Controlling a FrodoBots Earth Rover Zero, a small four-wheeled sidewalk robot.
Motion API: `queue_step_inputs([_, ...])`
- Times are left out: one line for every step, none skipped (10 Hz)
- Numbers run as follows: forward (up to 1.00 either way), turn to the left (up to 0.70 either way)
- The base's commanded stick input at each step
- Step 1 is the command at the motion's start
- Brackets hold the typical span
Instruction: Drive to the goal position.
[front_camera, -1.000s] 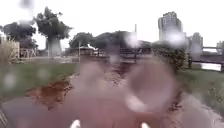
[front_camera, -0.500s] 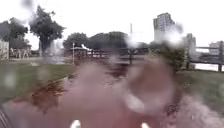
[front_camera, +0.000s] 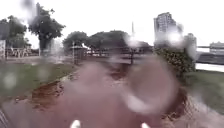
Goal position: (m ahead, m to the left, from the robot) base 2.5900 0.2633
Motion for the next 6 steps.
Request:
queue_step_inputs([0.7, 0.0])
queue_step_inputs([0.7, 0.0])
queue_step_inputs([0.7, 0.0])
queue_step_inputs([0.7, 0.0])
queue_step_inputs([0.7, 0.0])
queue_step_inputs([0.7, 0.0])
